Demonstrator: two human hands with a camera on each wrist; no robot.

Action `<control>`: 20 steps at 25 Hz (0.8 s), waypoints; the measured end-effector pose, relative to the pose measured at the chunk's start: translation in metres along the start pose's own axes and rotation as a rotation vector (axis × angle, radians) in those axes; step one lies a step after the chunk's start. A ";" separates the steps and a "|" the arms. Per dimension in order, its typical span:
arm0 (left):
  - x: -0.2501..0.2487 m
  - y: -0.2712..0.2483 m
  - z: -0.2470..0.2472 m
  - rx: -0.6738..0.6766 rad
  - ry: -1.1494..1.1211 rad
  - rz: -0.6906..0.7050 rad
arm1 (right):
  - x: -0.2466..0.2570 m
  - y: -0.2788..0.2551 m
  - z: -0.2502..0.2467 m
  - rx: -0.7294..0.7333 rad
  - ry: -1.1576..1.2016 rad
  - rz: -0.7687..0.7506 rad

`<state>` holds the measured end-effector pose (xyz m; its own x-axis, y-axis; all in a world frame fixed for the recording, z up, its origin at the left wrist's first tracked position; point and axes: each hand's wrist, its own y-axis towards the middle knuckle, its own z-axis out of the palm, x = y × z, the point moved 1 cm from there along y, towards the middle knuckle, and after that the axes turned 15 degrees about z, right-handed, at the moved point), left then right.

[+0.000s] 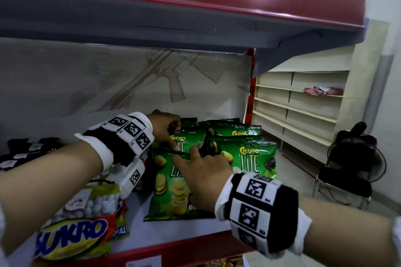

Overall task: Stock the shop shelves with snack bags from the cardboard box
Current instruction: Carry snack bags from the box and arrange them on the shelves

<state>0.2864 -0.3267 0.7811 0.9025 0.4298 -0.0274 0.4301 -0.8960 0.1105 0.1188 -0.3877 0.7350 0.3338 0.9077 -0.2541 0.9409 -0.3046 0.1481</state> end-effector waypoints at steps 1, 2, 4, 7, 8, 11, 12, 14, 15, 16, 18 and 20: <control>0.000 0.000 0.001 -0.016 0.006 0.007 | 0.001 0.004 -0.003 -0.001 -0.016 -0.006; -0.001 -0.001 0.001 -0.018 0.012 0.011 | 0.003 0.007 -0.004 -0.011 -0.024 -0.009; -0.002 -0.001 -0.002 0.005 -0.011 0.007 | 0.004 0.011 -0.001 -0.045 -0.025 -0.006; 0.001 -0.013 -0.007 0.092 -0.085 -0.012 | 0.007 0.012 0.001 -0.052 0.007 0.009; 0.001 -0.015 -0.009 0.136 -0.091 -0.014 | 0.004 0.014 0.001 -0.038 0.026 0.014; 0.003 -0.025 -0.012 0.218 -0.078 -0.032 | -0.006 0.017 -0.002 0.060 0.048 0.015; 0.003 -0.027 -0.014 0.219 -0.068 -0.032 | -0.006 0.018 -0.003 0.060 0.041 0.017; 0.000 -0.030 -0.019 0.204 -0.044 -0.029 | -0.003 0.020 -0.001 0.052 0.033 0.023; -0.002 -0.033 -0.023 0.197 -0.035 -0.033 | -0.001 0.021 0.001 0.054 0.042 0.019; -0.004 -0.037 -0.029 0.194 -0.021 -0.038 | -0.001 0.021 0.001 0.060 0.059 0.014; -0.005 -0.049 -0.046 0.183 -0.001 -0.067 | -0.003 0.020 -0.002 0.076 0.112 -0.007; -0.006 -0.063 -0.068 0.145 -0.013 -0.114 | -0.007 0.018 -0.011 0.078 0.154 -0.027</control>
<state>0.2524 -0.2649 0.8415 0.8476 0.5287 -0.0444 0.5274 -0.8488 -0.0383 0.1326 -0.3961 0.7498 0.3016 0.9475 -0.1064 0.9529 -0.2958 0.0673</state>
